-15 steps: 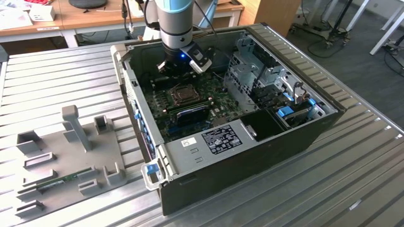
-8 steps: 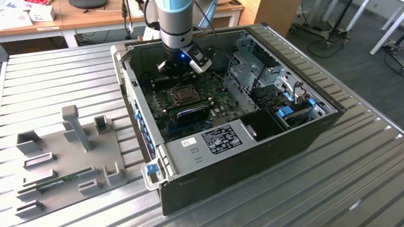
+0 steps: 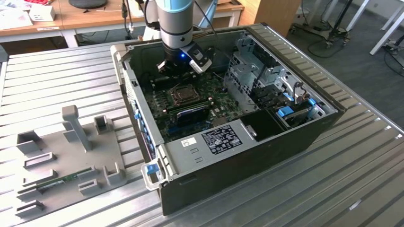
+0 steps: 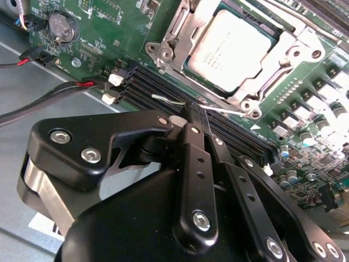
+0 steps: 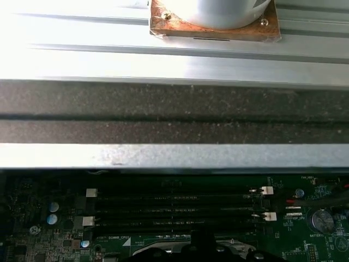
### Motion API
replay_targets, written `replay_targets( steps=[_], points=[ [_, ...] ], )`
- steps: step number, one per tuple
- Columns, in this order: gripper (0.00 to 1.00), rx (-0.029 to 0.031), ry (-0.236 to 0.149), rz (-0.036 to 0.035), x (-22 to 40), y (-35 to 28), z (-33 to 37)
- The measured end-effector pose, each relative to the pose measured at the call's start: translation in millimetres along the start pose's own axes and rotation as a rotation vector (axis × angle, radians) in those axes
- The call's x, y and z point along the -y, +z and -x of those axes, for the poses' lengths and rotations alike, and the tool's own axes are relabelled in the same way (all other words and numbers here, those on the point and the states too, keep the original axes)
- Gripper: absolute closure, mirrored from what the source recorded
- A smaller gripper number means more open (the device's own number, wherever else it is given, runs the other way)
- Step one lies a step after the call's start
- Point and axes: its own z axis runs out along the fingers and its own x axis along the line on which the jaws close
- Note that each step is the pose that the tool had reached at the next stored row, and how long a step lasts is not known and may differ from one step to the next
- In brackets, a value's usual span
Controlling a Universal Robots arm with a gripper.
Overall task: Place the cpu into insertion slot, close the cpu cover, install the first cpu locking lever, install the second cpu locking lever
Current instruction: 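Install the first cpu locking lever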
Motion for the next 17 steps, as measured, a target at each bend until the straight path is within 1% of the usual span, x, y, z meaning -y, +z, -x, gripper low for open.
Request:
replay_targets(
  steps=[1,5,6,7,8,11,13,17],
  points=[
    [0.9,-0.0018,0.0,0.0,0.0,0.0,0.1],
    [0.9,-0.0163,0.005,-0.0007,0.0,-0.1,0.4],
    [0.9,-0.0185,0.006,-0.0006,0.0,-0.1,0.4],
    [0.9,-0.0193,0.007,0.0006,0.0,-0.2,0.5],
    [0.9,-0.0193,0.008,0.0045,0.0,-0.1,0.6],
    [0.9,-0.0199,0.01,0.0197,-0.1,-0.1,0.9],
    [0.9,-0.0207,0.012,0.0276,0.1,-0.2,1.0],
    [0.9,-0.0211,0.012,0.0303,0.4,-0.3,1.0]
  ],
)
